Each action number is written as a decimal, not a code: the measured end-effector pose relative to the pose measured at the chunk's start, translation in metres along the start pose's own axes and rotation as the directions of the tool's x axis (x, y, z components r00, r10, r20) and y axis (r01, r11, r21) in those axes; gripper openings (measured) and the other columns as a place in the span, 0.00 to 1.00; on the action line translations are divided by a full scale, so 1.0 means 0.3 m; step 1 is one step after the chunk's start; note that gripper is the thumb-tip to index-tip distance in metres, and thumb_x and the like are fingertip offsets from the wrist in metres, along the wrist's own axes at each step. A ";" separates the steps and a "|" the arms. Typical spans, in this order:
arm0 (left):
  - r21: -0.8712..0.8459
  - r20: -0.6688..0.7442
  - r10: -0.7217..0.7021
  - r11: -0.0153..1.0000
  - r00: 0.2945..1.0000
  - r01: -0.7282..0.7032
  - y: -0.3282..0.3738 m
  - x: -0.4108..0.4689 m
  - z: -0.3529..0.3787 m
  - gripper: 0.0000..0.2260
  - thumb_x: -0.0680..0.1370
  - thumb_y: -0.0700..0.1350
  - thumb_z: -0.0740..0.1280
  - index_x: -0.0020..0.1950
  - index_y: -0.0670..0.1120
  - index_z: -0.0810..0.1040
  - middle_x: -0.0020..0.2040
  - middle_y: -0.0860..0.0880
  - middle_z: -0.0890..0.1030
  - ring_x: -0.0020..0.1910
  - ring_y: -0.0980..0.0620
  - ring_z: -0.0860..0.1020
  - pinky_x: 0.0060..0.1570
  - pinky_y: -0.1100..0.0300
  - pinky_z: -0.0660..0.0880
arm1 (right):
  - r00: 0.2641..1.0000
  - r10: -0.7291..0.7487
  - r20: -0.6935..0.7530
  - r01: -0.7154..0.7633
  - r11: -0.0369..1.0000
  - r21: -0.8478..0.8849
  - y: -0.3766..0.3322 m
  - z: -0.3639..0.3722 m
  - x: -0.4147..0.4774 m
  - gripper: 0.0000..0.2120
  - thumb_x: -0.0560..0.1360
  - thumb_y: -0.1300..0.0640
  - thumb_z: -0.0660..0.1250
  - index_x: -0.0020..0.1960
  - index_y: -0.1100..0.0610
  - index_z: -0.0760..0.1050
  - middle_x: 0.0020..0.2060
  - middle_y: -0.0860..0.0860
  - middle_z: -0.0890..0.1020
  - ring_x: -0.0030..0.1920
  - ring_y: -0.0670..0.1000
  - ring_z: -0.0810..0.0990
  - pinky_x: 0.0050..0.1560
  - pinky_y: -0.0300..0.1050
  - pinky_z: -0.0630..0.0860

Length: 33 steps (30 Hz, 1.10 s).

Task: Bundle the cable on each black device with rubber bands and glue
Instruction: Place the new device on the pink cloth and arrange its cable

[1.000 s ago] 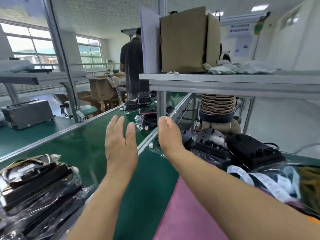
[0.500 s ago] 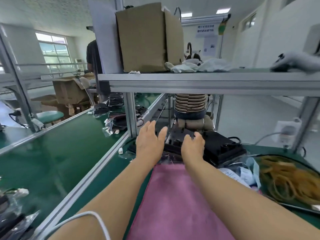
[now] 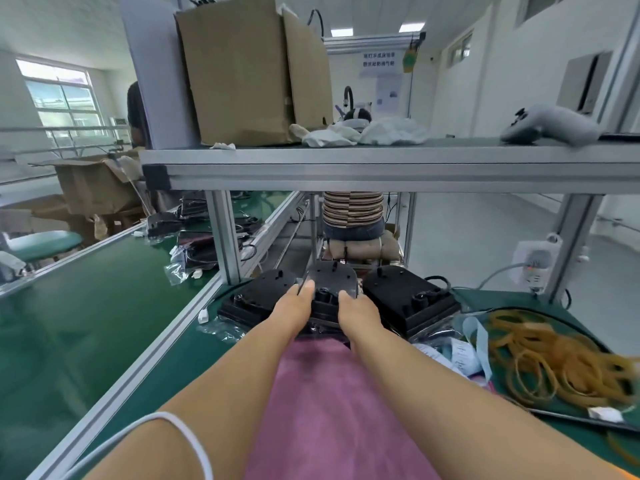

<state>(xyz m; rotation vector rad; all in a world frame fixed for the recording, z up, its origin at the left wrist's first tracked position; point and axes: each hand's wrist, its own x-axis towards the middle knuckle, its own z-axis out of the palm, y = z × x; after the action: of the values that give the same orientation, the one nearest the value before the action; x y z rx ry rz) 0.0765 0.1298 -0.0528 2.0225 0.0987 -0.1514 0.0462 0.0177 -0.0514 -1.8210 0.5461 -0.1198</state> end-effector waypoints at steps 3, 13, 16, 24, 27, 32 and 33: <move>-0.038 -0.044 0.083 0.996 0.996 -0.084 -0.012 -0.014 -0.005 0.18 0.84 0.54 0.55 0.65 0.46 0.76 0.61 0.46 0.78 0.60 0.44 0.75 0.59 0.53 0.71 | 0.999 -0.031 -0.008 0.031 0.997 -0.066 -0.012 -0.004 0.004 0.20 0.81 0.52 0.57 0.65 0.66 0.73 0.62 0.61 0.77 0.60 0.61 0.77 0.58 0.49 0.73; -0.496 -0.285 0.054 0.846 0.957 -0.196 0.015 -0.185 -0.091 0.25 0.75 0.50 0.61 0.72 0.44 0.71 0.71 0.44 0.73 0.68 0.43 0.73 0.69 0.42 0.69 | 0.897 -0.438 0.055 0.441 0.892 -0.095 -0.078 0.003 -0.135 0.14 0.81 0.55 0.58 0.54 0.66 0.73 0.56 0.57 0.75 0.58 0.58 0.74 0.58 0.48 0.69; -0.550 -0.331 0.056 0.800 0.942 -0.240 0.001 -0.285 -0.124 0.16 0.72 0.49 0.61 0.57 0.58 0.79 0.55 0.52 0.83 0.57 0.46 0.80 0.61 0.43 0.75 | 0.859 -0.492 0.138 0.502 0.863 -0.048 -0.067 -0.009 -0.206 0.15 0.80 0.54 0.58 0.60 0.63 0.74 0.62 0.54 0.75 0.63 0.55 0.72 0.64 0.49 0.68; -0.581 -0.095 -0.002 0.812 0.996 -0.054 -0.138 -0.540 -0.131 0.19 0.68 0.45 0.66 0.53 0.65 0.79 0.45 0.51 0.86 0.40 0.49 0.81 0.37 0.54 0.76 | 0.883 -0.469 -0.018 0.469 0.883 0.034 0.123 -0.131 -0.436 0.15 0.78 0.59 0.65 0.64 0.57 0.78 0.67 0.44 0.76 0.66 0.41 0.72 0.66 0.33 0.63; -0.606 0.086 -0.063 0.788 0.994 0.103 -0.191 -0.601 -0.110 0.23 0.74 0.34 0.66 0.64 0.55 0.75 0.34 0.45 0.84 0.30 0.48 0.79 0.34 0.53 0.76 | 0.920 -0.391 -0.017 0.390 0.915 0.101 0.207 -0.198 -0.495 0.10 0.74 0.62 0.68 0.53 0.52 0.82 0.59 0.39 0.79 0.59 0.39 0.76 0.60 0.32 0.68; -0.622 0.269 -0.099 0.741 0.958 0.251 -0.244 -0.702 -0.049 0.26 0.70 0.27 0.69 0.66 0.43 0.74 0.39 0.38 0.85 0.34 0.41 0.83 0.35 0.52 0.80 | 0.909 -0.417 0.017 0.414 0.906 0.087 0.304 -0.286 -0.556 0.16 0.73 0.68 0.69 0.53 0.49 0.81 0.57 0.33 0.78 0.55 0.34 0.77 0.48 0.19 0.68; -0.616 0.279 -0.105 0.743 0.955 0.262 -0.245 -0.713 -0.038 0.26 0.68 0.27 0.69 0.66 0.41 0.75 0.46 0.36 0.85 0.41 0.38 0.84 0.43 0.49 0.81 | 0.904 -0.426 0.043 0.421 0.902 0.091 0.318 -0.305 -0.566 0.17 0.73 0.69 0.69 0.52 0.49 0.81 0.57 0.33 0.78 0.56 0.33 0.77 0.49 0.20 0.69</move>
<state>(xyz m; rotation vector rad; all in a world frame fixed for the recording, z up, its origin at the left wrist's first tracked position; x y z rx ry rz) -0.1441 0.1719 -0.0808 1.2776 0.1809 -0.4169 -0.1652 -0.0117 -0.0780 -1.8337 0.0892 -0.3745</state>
